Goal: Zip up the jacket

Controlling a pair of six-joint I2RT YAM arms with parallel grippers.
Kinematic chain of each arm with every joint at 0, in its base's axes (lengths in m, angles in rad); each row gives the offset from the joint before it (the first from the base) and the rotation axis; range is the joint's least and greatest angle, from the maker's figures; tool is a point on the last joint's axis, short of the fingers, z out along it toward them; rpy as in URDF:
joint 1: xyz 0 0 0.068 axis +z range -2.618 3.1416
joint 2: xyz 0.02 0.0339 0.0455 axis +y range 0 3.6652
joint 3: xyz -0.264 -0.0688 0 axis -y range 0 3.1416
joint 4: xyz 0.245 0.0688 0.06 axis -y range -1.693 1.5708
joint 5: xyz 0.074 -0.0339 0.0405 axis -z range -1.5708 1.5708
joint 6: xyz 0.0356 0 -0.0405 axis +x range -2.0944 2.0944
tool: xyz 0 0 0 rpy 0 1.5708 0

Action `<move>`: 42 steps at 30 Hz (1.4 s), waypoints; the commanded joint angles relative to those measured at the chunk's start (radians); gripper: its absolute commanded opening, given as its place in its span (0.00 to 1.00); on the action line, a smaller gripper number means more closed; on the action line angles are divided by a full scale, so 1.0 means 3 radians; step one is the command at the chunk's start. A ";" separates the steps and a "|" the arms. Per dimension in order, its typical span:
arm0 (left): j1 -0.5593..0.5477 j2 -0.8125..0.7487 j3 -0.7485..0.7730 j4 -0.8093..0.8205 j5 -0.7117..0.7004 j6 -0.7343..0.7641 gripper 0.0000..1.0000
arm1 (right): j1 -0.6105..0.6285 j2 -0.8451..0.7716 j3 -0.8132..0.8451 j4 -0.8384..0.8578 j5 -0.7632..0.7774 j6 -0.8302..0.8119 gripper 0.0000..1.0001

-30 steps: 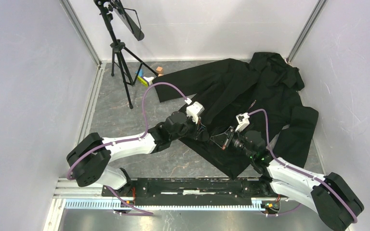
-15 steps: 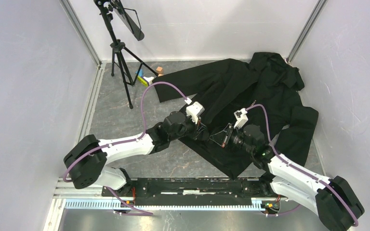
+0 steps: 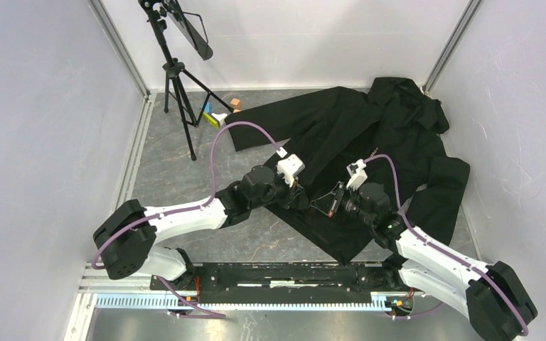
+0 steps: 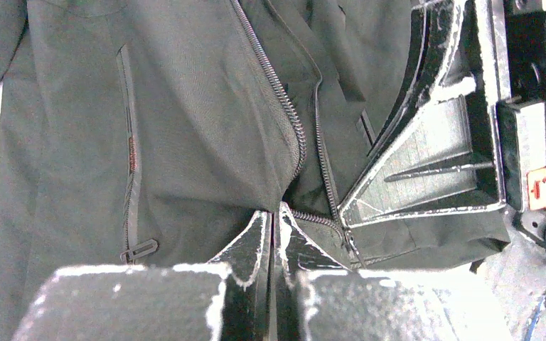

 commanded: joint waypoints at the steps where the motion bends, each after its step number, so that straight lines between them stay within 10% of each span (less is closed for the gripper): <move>1: -0.0063 -0.0128 0.0032 -0.0020 0.0110 0.0288 0.02 | -0.0070 -0.0060 0.0095 0.0158 -0.0023 0.0128 0.00; 15: -0.0127 -0.0045 0.0218 -0.0195 -0.0016 0.0171 0.02 | -0.0132 -0.0103 -0.0010 0.0257 -0.0098 0.0160 0.00; 25: -0.0067 0.0079 0.0540 -0.0814 -0.0027 -0.1102 0.70 | -0.0137 0.0034 -0.0106 0.0486 -0.0104 0.0160 0.00; 42: 0.0317 -0.0278 0.0351 -0.1032 0.0526 -0.1965 0.81 | -0.0142 0.0199 -0.0139 0.0699 -0.0080 0.0181 0.00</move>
